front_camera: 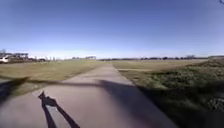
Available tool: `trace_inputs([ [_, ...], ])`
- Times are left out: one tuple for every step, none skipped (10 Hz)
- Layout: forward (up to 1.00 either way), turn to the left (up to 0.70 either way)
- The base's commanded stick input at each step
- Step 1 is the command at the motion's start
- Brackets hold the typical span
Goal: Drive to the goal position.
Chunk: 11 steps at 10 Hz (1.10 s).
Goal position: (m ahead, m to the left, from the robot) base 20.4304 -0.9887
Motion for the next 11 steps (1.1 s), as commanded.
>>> trace_inputs([
  [0.7,0.0],
  [0.7,0.0],
  [0.7,0.0],
  [0.7,0.0],
  [0.7,0.0],
  [0.7,0.0],
  [0.7,0.0],
  [0.7,0.0],
  [0.7,0.0],
  [0.7,0.0],
  [0.7,0.0],
])
